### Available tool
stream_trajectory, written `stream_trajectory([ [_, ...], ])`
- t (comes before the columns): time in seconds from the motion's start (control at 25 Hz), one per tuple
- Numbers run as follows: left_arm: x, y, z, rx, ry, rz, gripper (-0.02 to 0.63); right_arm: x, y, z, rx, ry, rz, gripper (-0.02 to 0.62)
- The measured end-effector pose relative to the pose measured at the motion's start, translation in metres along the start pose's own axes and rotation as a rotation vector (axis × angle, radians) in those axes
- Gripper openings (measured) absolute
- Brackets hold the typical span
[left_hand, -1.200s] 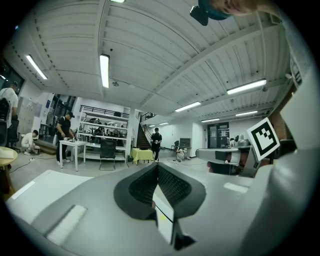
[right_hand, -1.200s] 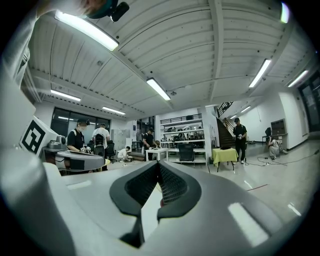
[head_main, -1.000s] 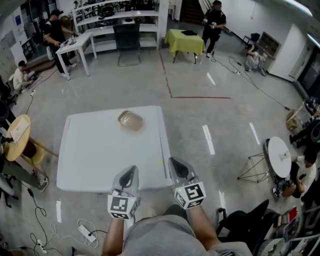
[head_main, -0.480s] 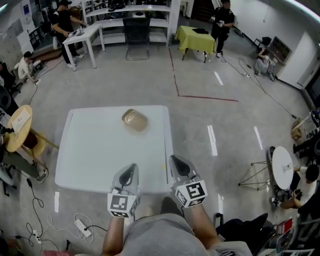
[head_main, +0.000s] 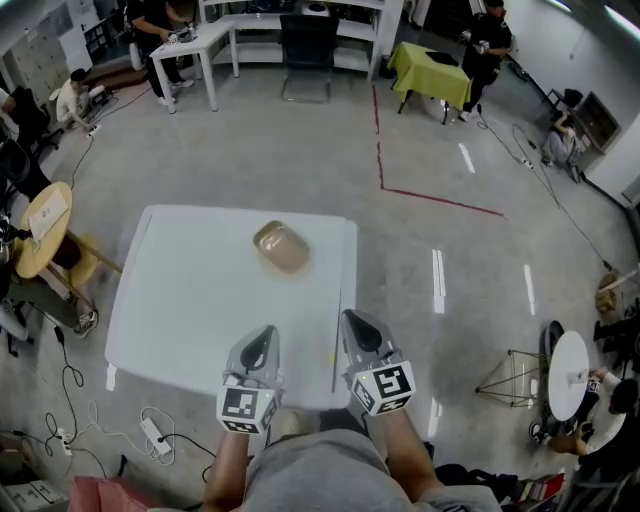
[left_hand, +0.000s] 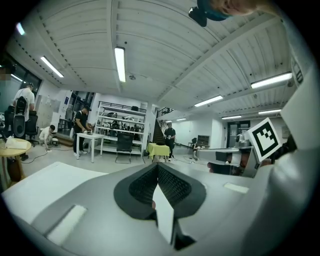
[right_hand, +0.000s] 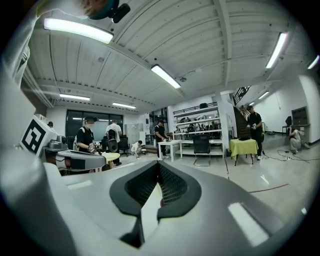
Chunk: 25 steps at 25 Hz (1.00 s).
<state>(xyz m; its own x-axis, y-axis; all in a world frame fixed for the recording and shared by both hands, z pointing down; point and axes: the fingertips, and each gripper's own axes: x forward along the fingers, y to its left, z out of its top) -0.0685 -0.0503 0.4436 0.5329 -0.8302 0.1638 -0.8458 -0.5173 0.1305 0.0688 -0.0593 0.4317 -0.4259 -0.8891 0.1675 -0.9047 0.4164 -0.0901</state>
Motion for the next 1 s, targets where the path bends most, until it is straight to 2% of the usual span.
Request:
stream_trajectory([
  [0.32,0.049,0.022,-0.027,-0.066,0.072,0.052,0.011,0.046,-0.029,-0.031,0.035,0.089,0.058,0.005],
  [0.56,0.082,0.035,-0.047,-0.083,0.118,0.100,0.011,0.080,-0.049,-0.053,0.049,0.149,0.113,0.004],
  [1.0,0.120,0.068,-0.110,-0.154,0.227,0.154,0.011,0.129,-0.063,-0.105,0.096,0.243,0.159,0.005],
])
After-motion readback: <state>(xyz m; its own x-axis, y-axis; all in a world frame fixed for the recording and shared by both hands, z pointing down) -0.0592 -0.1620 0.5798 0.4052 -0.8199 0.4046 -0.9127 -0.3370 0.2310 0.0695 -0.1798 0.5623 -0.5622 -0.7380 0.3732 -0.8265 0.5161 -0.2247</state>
